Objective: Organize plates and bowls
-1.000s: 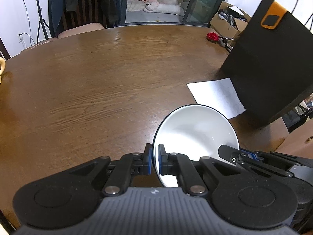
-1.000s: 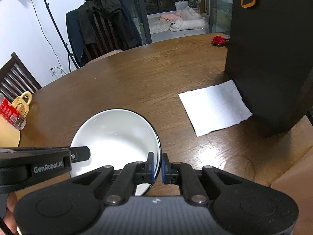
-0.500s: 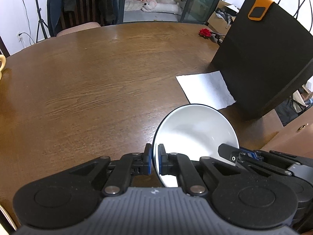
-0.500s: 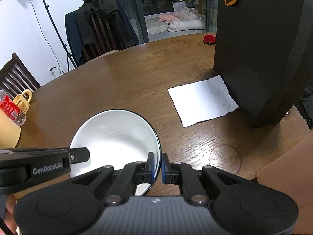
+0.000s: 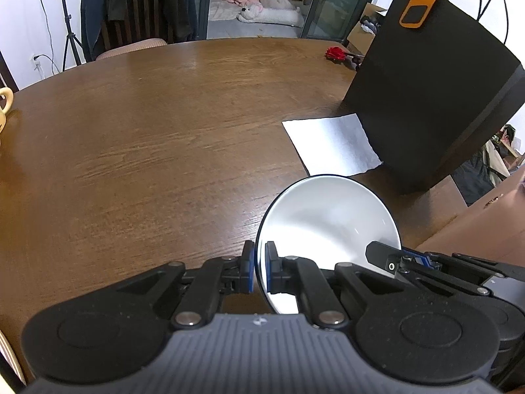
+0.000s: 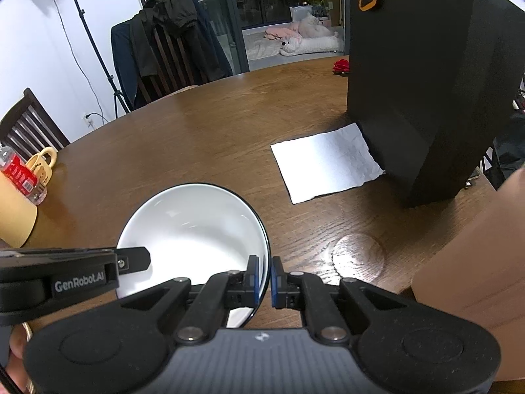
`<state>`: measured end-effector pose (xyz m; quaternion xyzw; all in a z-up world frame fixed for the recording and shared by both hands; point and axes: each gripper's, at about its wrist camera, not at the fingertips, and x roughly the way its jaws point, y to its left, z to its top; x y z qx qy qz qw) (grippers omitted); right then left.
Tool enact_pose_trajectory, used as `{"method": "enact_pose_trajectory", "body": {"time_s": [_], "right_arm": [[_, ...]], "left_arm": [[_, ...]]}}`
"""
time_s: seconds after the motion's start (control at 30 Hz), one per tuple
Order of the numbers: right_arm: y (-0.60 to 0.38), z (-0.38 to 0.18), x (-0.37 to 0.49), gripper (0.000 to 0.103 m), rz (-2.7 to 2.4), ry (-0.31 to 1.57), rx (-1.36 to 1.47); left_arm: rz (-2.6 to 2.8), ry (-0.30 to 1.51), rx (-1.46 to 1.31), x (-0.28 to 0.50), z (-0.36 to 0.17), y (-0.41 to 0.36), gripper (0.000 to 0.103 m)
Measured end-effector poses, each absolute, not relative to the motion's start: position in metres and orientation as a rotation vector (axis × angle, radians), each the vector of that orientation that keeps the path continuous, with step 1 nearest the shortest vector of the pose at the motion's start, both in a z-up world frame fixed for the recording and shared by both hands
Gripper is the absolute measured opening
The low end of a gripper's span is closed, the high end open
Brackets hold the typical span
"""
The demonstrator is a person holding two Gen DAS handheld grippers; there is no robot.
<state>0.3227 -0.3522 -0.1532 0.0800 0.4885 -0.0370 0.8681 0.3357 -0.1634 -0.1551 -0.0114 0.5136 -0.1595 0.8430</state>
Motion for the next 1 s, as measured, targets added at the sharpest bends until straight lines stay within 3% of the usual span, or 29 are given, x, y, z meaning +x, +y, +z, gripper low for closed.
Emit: {"method": "enact_pose_trajectory", "body": {"time_s": [1.0], "right_arm": [[-0.362, -0.141, 0.262, 0.007, -0.015, 1.015, 0.111]], "left_arm": [[-0.273, 1.071, -0.071, 0.268, -0.149, -0.170, 0.006]]}}
